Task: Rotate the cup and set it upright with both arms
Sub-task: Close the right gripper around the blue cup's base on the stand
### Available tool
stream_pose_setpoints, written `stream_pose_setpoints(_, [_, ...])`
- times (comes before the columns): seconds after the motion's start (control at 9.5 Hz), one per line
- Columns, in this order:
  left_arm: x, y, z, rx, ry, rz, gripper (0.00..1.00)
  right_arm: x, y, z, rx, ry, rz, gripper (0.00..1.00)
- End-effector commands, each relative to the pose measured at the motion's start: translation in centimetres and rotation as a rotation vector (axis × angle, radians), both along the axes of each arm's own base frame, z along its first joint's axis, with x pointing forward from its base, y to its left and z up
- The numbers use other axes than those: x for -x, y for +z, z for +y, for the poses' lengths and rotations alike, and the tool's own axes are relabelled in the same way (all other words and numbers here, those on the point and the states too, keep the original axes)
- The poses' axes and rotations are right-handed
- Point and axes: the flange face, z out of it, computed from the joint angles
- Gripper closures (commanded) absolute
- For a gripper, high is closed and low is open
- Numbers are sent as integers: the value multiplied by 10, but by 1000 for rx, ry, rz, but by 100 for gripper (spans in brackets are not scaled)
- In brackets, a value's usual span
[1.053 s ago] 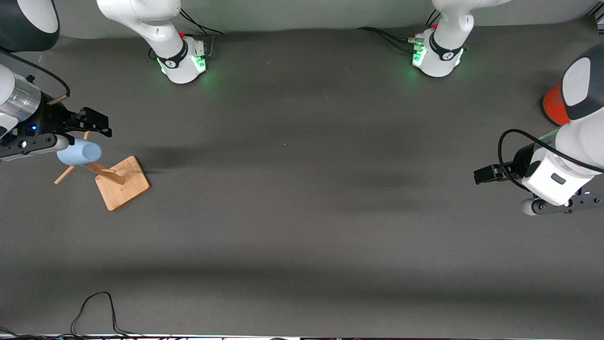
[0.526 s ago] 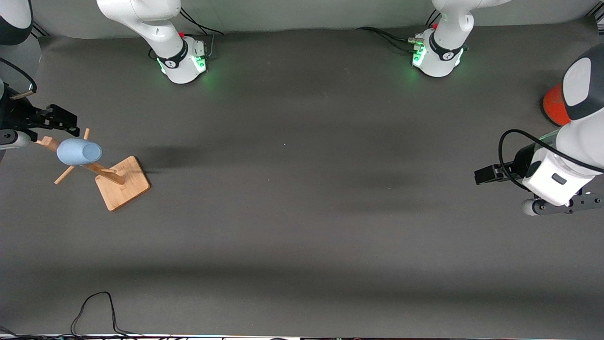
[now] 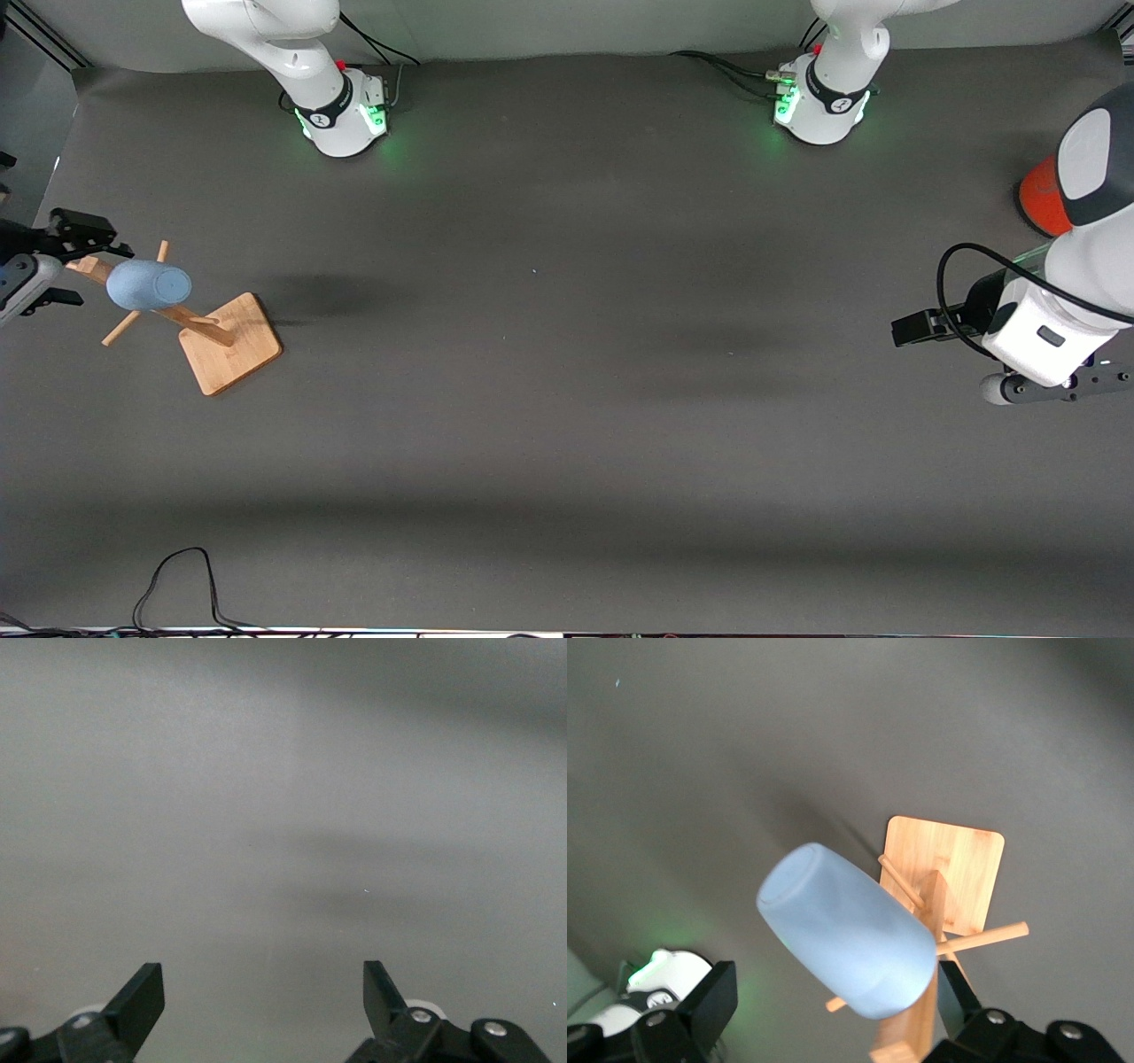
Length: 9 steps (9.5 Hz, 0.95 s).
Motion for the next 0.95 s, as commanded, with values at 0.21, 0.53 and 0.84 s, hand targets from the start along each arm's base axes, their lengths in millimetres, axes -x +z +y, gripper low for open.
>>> stream_pose_setpoints(0.21, [0,2,0,-11,8,-5,0,-5,-8,9,-125,324,-2,0])
stream_pose_setpoints(0.53, [1,2,-2,-12,6,-4,0,-16,-39,12,-176,400,23,0])
stream_pose_setpoints(0.84, [1,2,-3,-12,5,-7,0,-14,-54,13,-201,441,45,0])
